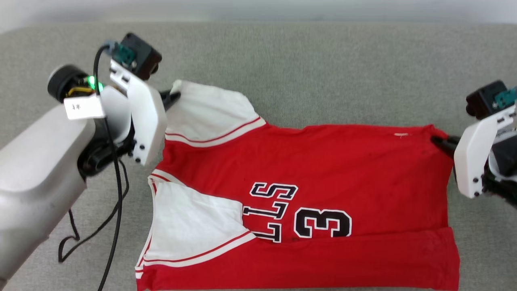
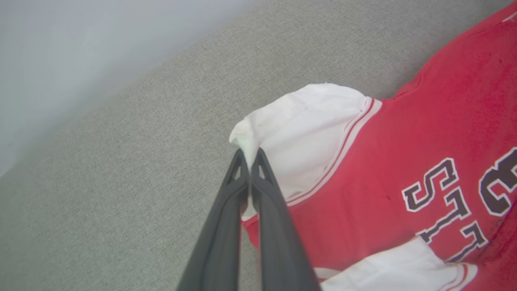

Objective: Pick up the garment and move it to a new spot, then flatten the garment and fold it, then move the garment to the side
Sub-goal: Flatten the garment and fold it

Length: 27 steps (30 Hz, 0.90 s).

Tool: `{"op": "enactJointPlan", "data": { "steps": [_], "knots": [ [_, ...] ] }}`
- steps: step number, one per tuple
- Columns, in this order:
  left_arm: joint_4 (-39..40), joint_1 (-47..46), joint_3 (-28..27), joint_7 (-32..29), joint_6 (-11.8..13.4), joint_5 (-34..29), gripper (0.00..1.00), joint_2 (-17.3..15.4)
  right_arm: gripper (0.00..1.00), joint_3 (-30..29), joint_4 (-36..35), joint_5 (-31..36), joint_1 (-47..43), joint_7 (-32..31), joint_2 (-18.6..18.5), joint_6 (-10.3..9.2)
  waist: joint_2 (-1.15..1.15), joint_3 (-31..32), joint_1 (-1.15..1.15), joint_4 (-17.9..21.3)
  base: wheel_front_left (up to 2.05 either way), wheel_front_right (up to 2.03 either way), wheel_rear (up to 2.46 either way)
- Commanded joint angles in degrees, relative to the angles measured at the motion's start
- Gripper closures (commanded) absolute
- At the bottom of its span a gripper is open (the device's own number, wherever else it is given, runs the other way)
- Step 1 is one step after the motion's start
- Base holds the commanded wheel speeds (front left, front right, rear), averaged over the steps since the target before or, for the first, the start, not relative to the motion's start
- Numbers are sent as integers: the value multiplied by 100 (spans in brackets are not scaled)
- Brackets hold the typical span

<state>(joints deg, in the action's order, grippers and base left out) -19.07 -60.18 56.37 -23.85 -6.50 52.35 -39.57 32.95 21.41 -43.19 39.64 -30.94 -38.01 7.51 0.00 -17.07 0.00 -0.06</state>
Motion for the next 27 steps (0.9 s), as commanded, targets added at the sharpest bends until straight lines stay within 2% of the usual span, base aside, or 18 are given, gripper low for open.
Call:
{"op": "enactJointPlan", "data": {
  "steps": [1, 4, 8, 19, 24, 27],
  "knots": [
    [134, 257, 8, 90, 83, 59, 100, -131, 100, 25, -98, -84, -236, 163, -63, -5, 0, 337, 0, 7, 0, 0, 0],
    [297, 487, 44, 125, 148, 92, 100, -248, 100, 36, -166, -128, -416, 266, -113, -5, 0, 486, 0, 11, 0, 0, 0],
    [662, 992, 88, 241, 364, 186, 100, -490, 100, 69, -271, -154, -819, 424, -178, -5, 0, 760, 0, 3, 0, 0, 0],
    [1844, 2583, 185, 724, 1185, 502, 100, -1244, 100, -92, -747, -176, -1961, 841, -262, -5, 0, 1126, 0, -47, 0, 0, 0],
    [2068, 3155, 323, 856, 1415, 676, 100, -1301, 100, -254, -913, -246, -2439, 865, -305, -5, 0, 1145, 0, -89, 0, 0, 0],
    [2067, 3439, 372, 966, 1502, 803, 100, -1229, 100, -351, -939, -267, -2716, 858, -269, -5, 0, 1105, 0, -99, 0, 0, 0]
  ]
}}
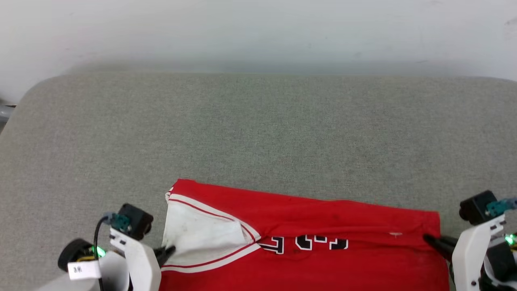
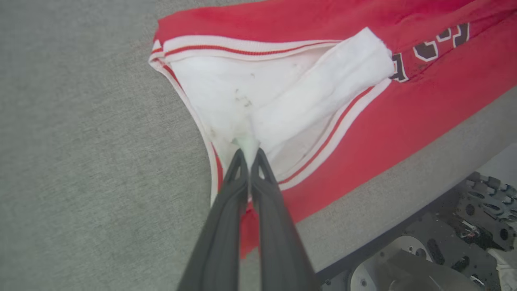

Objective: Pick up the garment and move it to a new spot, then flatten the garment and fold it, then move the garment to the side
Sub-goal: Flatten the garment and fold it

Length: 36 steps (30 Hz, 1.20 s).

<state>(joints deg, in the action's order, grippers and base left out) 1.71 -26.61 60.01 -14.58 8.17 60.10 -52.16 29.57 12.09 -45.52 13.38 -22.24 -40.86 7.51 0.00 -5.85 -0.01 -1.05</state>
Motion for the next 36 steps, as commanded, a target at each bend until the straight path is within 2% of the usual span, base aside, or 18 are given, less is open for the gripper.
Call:
{"op": "enactJointPlan", "data": {
  "steps": [1, 10, 11, 12, 13, 14, 19, 21, 26, 30, 36],
  "knots": [
    [-57, 146, 11, 83, 35, 67, 100, 50, 100, -22, -23, -31, -168, -26, 42, -5, 0, -39, 1, 1, 0, 0, 0],
    [-728, 471, 117, 309, -109, 260, 100, 400, 100, -27, 279, 61, -468, -10, 333, -5, 0, -205, 1, 53, 0, 0, 0],
    [-788, 477, 100, 358, -113, 277, 100, 449, 96, -28, 314, 64, -464, 9, 363, -5, 0, -205, 1, 53, 0, 0, 0],
    [-847, 479, 75, 435, -115, 271, 100, 486, 53, -48, 334, 57, -462, 62, 390, -5, 0, -196, 1, 54, 0, 0, 0],
    [-888, 463, 45, 537, -81, 206, 5, 509, 0, -79, 328, 23, -465, 106, 413, -5, 0, -178, 1, 58, 0, 0, 0],
    [-920, 472, -2, 642, -54, 210, 0, 542, 0, -112, 285, -35, -480, 158, 430, -5, 0, -148, 1, 58, 0, 0, 0],
    [-919, 592, -210, 1251, 180, 119, 0, 576, 0, -275, -132, -403, -631, 280, 222, -5, 0, 36, 1, 70, 0, 0, 0],
    [-857, 647, -292, 1522, 334, 38, 0, 568, 0, -397, -304, -520, -697, 312, 116, -5, 0, 107, 1, 67, 0, 0, 0],
    [-672, 773, -575, 2265, 897, -211, 0, 560, 0, -832, -639, -759, -772, 267, -178, -5, 0, 209, 1, 42, 0, 0, 0],
    [-542, 857, -797, 2730, 1294, -404, 0, 620, 0, -1102, -625, -891, -740, 27, -328, -5, 0, 218, 1, -10, 0, 0, 0],
    [-389, 1040, -1250, 2971, 1787, -874, 0, 863, 0, -1288, -374, -1048, -727, -733, -407, -5, 0, 132, 1, -138, 0, 0, 0]
  ]
}}
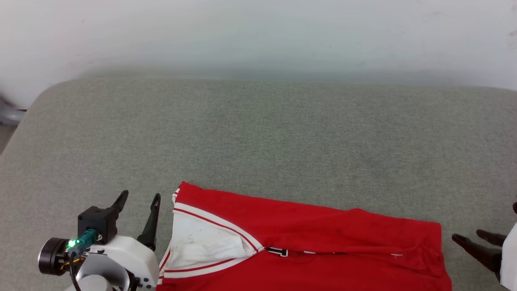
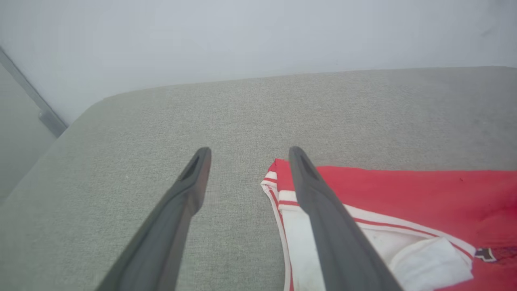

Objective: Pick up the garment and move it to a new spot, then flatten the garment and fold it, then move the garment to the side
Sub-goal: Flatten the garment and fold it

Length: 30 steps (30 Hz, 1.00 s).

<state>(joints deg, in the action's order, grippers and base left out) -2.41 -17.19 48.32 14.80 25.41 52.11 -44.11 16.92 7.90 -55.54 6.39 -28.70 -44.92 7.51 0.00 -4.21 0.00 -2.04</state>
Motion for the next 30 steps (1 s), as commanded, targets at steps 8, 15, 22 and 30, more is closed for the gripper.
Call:
{"op": "enactJointPlan", "data": {
  "steps": [8, 15, 22, 30],
  "knots": [
    [350, 622, -1272, 48, 304, -1266, 0, 751, 0, -198, 535, -113, -18, -719, 254, -5, 0, -238, 0, -307, 0, 0, 0],
    [468, 1252, -2402, 44, 247, -2349, 0, 1485, 0, -188, 830, -158, -35, -797, 614, -5, 0, -428, 0, -487, 0, 0, 0],
    [478, 1725, -3070, 45, -63, -3043, 0, 2075, 0, 128, 1015, -212, -36, -790, 902, -3, 0, -508, 0, -550, 0, 0, 0],
    [512, 2071, -3757, 45, -569, -3900, 0, 2787, 0, 583, 1191, -470, -50, -684, 1213, 13, 0, -495, 0, -579, 0, 0, 0]
  ]
}}
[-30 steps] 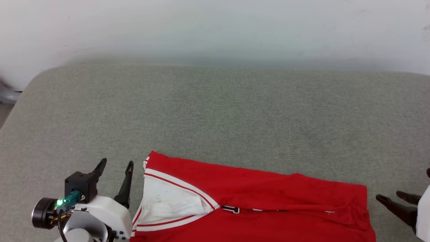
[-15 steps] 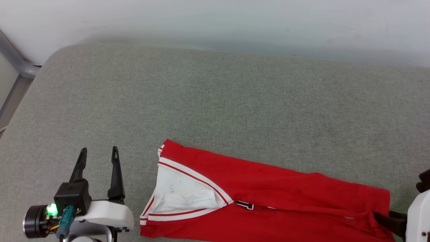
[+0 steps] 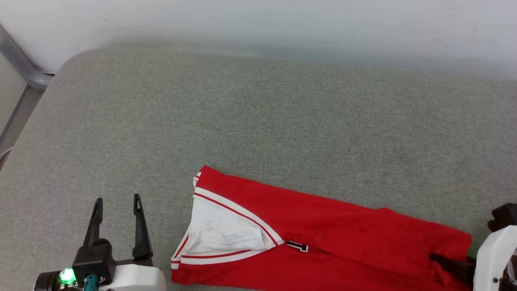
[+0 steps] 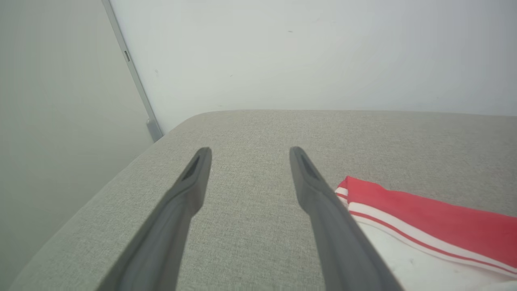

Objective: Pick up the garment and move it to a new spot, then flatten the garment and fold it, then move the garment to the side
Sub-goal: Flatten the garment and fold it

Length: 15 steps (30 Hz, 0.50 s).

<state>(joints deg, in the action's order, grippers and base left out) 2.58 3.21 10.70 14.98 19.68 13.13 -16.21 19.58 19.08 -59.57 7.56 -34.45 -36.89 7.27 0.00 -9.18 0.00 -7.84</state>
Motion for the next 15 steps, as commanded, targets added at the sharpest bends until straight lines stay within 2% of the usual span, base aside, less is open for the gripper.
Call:
{"op": "enactJointPlan", "data": {
  "steps": [1, 2, 3, 4, 5, 11, 15],
  "knots": [
    [11, 66, -82, 28, -64, -90, 0, 79, 0, 372, 78, -102, -167, -84, 418, 44, 0, 11, 0, 3, 0, 0, 0],
    [-10, 104, -138, 28, -137, -168, 0, 148, 40, 423, 72, -136, -154, -43, 420, 49, 0, 16, 0, 5, 0, 0, 0],
    [-29, 130, -200, 28, -206, -240, 0, 212, 71, 466, 66, -165, -138, -9, 411, 50, 0, 20, 0, 10, 0, 0, 0],
    [-48, 147, -259, 28, -273, -312, 0, 275, 88, 519, 52, -184, -123, 38, 391, 51, 0, 26, 0, 16, 0, 0, 0],
    [-60, 161, -321, 28, -328, -378, 0, 337, 100, 547, 38, -215, -107, 102, 370, 51, 0, 33, 0, 21, 0, 0, 0],
    [-141, 241, -626, 28, -647, -668, 0, 604, 100, 637, -23, -351, 21, 389, 48, 21, 0, 127, 0, 82, 0, 0, 0],
    [-98, 330, -747, 28, -768, -840, 0, 745, 100, 666, -47, -410, 66, 613, -139, 17, 0, 208, 0, 141, 0, 0, 0]
  ]
}}
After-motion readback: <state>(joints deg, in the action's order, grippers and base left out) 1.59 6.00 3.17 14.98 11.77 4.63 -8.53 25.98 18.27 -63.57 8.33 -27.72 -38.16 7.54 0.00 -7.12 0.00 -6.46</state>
